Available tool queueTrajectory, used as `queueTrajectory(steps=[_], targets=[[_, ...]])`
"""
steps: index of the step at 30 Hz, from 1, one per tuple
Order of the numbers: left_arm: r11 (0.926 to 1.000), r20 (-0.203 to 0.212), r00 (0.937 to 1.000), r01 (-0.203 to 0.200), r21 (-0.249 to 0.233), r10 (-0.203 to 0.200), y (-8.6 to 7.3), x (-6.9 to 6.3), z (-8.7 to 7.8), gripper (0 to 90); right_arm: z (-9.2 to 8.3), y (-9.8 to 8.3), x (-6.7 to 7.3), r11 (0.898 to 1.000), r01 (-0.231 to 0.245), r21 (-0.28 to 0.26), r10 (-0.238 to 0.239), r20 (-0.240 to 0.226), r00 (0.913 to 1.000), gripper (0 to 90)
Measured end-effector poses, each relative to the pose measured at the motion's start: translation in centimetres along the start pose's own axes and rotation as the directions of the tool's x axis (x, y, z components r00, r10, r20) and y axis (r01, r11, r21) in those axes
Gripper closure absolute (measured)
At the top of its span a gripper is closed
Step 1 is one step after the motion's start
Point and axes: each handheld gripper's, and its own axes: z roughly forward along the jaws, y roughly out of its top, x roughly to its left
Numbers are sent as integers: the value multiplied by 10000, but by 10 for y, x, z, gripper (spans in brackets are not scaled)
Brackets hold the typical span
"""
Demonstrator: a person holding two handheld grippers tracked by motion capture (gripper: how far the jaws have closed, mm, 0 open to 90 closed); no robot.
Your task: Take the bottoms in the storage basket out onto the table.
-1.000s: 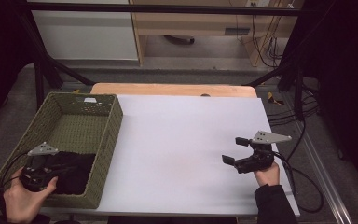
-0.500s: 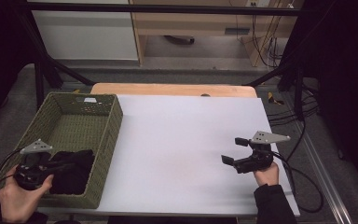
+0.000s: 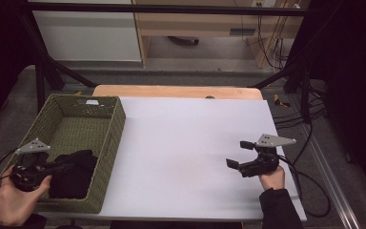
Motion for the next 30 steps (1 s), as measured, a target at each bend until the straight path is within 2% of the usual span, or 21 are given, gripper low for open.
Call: queueTrajectory(steps=[7,17,30], targets=[[9995,42,10000,44,-318,-43,5,4,-8,797,1,0,0,10000,-38,54,38,16,10000,37],[9985,187,9998,27,-555,-17,16,6,-14,797,1,0,0,10000,-47,57,47,14,10000,37],[9968,181,9998,-82,-797,96,27,6,-21,797,1,0,0,10000,-45,81,45,6,10000,37]])
